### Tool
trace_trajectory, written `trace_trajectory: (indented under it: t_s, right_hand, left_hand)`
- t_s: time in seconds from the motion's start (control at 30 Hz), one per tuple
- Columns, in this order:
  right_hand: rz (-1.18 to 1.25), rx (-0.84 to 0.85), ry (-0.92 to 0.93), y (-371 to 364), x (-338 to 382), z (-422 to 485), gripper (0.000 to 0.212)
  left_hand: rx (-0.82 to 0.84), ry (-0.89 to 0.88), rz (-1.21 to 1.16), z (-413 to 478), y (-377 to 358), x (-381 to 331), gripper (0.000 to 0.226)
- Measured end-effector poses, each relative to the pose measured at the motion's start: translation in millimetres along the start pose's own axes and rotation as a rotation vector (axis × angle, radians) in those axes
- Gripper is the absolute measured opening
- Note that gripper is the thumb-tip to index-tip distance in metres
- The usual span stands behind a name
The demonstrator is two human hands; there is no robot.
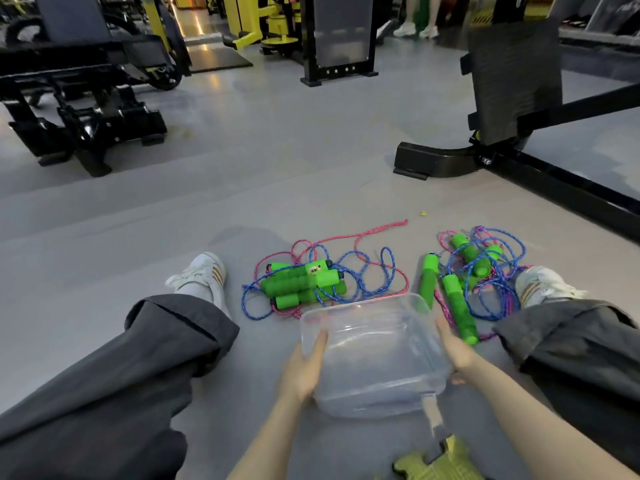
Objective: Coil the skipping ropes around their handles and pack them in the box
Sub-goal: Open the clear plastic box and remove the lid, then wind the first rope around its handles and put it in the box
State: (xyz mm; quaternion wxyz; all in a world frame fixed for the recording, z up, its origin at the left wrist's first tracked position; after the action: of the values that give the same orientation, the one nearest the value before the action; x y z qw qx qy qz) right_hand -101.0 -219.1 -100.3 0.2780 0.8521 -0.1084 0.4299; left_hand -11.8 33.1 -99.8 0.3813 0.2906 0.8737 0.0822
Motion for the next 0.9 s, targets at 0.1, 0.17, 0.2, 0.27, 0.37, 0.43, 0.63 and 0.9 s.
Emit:
trace_trajectory:
  t_s: [0.1, 0.17, 0.2, 0.27, 0.37, 0.43, 0.63, 0.9]
  right_hand:
    - [-0.228, -0.008, 0.109, -1, -2, 1, 0.052]
    - [-0.325, 0.032, 0.171, -5, 0, 1, 0.045]
    - [-0.354, 0.029, 0.19, -5, 1, 2, 0.044]
    - [-0.381, 0.023, 0.185, -4, 1, 5, 0.045]
    - [-0.479, 0.055, 0.141, 1, 4, 10, 0.047]
    - [-0.584, 0.054, 0.147, 5, 14, 11, 0.052]
    - [-0.962, 0.042, 0.47, -11, 83, 21, 0.062]
    - [-1.137, 0.244, 0.86, -81, 145, 44, 0.057]
  left_hand:
    - [-0.061, -0.019, 0.071, 7, 1, -1, 0.069]
    - [-0.108, -0.05, 0.101, 10, 1, -3, 0.073]
    - [-0.127, -0.052, 0.114, 12, 0, -3, 0.075]
    - [-0.152, -0.053, 0.151, 13, 0, -4, 0.078]
    - [-0.195, -0.065, 0.28, 10, 1, -6, 0.083]
    - [-0.291, -0.131, 0.373, 9, 5, -15, 0.086]
    - [-0.49, -0.47, 0.53, 25, 23, -72, 0.069]
    - [-0.523, -0.535, 1.027, 69, 49, -99, 0.056]
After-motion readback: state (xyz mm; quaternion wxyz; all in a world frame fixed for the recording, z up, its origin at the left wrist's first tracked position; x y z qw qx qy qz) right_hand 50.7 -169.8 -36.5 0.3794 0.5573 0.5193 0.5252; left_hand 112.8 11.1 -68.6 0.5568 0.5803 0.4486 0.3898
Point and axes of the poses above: each hand's wrist, its own z-axis towards the middle knuckle, its own y-axis out of the back of the hand, x = y × z, the point moved 4 cm from there along z, towards the middle knuckle, and after that the axes turned 13 degrees about y, right-handed, at the moved point
